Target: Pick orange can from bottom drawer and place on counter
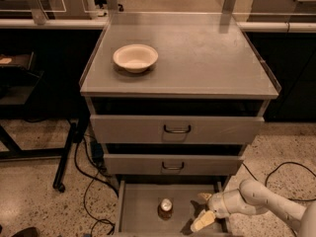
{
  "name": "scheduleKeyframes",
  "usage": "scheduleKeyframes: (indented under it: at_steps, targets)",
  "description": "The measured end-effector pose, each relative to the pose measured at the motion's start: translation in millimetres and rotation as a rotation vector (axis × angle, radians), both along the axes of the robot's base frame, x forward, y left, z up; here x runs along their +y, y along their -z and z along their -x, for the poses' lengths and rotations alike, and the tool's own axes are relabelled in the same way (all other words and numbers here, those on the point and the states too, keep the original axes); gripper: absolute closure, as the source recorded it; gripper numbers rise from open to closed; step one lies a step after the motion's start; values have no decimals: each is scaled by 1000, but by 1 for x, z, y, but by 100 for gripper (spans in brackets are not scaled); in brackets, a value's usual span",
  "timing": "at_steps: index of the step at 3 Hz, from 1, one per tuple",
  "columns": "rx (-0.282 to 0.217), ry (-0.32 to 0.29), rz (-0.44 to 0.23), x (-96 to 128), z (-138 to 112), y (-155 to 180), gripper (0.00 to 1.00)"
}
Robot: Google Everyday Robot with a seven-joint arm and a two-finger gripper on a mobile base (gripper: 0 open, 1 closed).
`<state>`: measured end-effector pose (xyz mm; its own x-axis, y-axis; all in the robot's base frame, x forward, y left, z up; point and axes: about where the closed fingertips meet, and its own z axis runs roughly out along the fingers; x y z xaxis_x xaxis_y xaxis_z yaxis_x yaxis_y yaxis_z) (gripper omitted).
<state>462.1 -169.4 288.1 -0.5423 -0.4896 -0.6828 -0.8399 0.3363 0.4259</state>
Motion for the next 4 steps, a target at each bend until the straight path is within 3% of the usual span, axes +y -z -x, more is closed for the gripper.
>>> scheduleKeyframes:
  at_steps: [1, 2, 3, 4]
  targets:
    - [0, -1, -2, 0, -3, 2, 0]
    - [3, 47, -79, 21, -7, 23, 0]
    - [-38, 116, -164, 37, -24, 41, 0]
    - [-49, 141, -190, 41, -27, 45, 0]
